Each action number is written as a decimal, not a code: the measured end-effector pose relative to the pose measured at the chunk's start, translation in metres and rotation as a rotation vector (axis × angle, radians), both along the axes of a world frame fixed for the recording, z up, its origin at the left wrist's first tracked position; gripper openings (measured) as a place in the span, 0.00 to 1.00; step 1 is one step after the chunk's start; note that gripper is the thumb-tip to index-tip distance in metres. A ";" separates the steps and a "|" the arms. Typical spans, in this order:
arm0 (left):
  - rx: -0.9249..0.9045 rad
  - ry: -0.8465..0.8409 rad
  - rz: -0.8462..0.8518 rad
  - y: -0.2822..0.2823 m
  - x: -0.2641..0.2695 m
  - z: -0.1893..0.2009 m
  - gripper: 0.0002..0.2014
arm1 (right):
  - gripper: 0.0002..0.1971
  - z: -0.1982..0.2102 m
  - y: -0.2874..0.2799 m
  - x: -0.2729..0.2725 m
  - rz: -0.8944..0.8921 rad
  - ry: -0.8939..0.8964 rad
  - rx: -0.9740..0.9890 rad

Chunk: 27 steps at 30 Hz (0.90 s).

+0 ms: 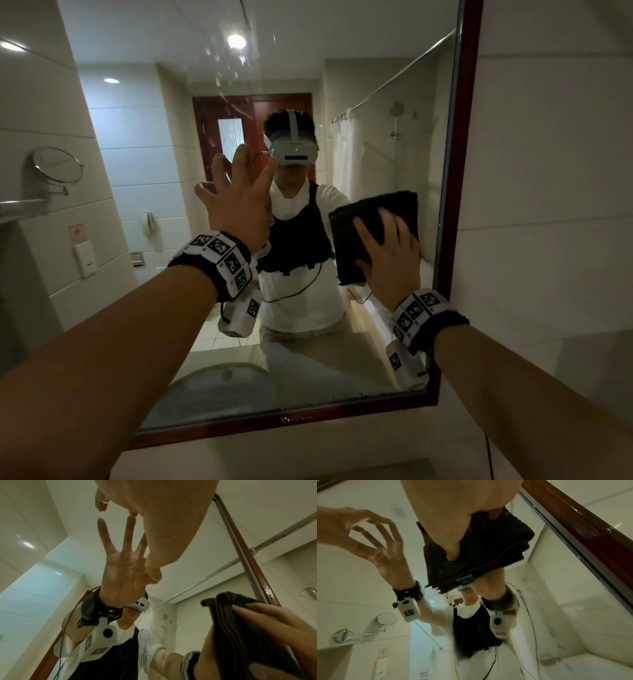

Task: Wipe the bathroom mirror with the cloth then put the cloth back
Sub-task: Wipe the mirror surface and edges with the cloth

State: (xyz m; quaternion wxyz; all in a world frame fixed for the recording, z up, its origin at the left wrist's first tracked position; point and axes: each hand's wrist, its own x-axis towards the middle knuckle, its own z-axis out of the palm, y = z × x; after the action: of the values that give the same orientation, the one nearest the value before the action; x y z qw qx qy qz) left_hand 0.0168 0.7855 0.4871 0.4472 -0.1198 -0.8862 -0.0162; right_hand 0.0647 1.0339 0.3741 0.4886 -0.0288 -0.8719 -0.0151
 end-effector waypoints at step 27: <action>0.036 0.033 -0.023 0.003 0.004 -0.003 0.51 | 0.42 -0.021 -0.006 0.000 -0.009 -0.046 -0.018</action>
State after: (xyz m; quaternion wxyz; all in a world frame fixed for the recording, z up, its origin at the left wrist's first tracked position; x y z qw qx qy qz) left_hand 0.0204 0.7885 0.4844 0.4638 -0.1221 -0.8767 -0.0354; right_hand 0.0651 1.0281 0.3532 0.4679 -0.0366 -0.8830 -0.0102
